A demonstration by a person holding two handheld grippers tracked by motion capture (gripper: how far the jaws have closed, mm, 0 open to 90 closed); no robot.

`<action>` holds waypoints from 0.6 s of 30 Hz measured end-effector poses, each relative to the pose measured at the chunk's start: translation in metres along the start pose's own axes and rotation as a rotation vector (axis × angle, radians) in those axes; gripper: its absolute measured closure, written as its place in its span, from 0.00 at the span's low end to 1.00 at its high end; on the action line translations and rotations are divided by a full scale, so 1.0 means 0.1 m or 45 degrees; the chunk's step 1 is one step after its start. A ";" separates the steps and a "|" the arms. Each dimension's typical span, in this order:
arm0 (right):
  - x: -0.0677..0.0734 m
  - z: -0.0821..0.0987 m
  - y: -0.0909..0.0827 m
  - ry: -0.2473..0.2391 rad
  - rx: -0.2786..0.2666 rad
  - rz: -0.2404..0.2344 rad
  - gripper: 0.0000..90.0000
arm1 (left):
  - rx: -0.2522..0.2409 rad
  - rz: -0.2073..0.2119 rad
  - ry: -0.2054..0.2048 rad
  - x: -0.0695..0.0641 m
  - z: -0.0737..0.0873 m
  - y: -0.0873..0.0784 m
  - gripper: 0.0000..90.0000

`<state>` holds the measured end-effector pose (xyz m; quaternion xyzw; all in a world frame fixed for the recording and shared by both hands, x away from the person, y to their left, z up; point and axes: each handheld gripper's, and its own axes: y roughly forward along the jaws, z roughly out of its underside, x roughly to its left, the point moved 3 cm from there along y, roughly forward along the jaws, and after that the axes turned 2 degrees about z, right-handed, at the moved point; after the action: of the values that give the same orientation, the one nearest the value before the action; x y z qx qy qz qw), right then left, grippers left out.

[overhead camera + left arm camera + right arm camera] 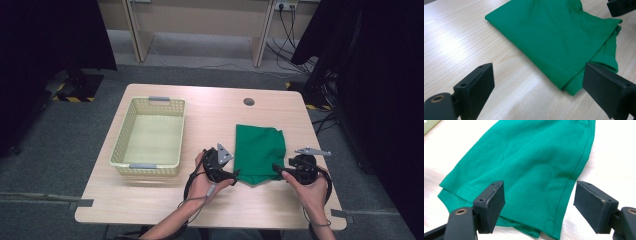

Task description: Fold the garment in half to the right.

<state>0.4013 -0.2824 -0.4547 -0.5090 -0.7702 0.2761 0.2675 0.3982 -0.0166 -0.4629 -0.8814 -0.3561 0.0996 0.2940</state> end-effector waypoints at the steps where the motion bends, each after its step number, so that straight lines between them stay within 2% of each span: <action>1: 0.00 0.00 0.00 0.000 0.000 0.000 0.28 | 0.000 0.000 0.000 0.00 0.00 0.00 0.11; 6: 0.03 -0.03 0.00 -0.004 -0.005 0.000 0.28 | 0.002 -0.007 -0.007 0.01 0.02 0.00 0.11; 18: -0.02 -0.11 0.07 0.000 -0.005 0.005 0.28 | 0.017 -0.016 -0.020 0.03 0.00 0.03 0.11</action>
<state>0.4137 -0.2799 -0.4518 -0.5108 -0.7697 0.2752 0.2661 0.4022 -0.0165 -0.4649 -0.8763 -0.3631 0.1071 0.2979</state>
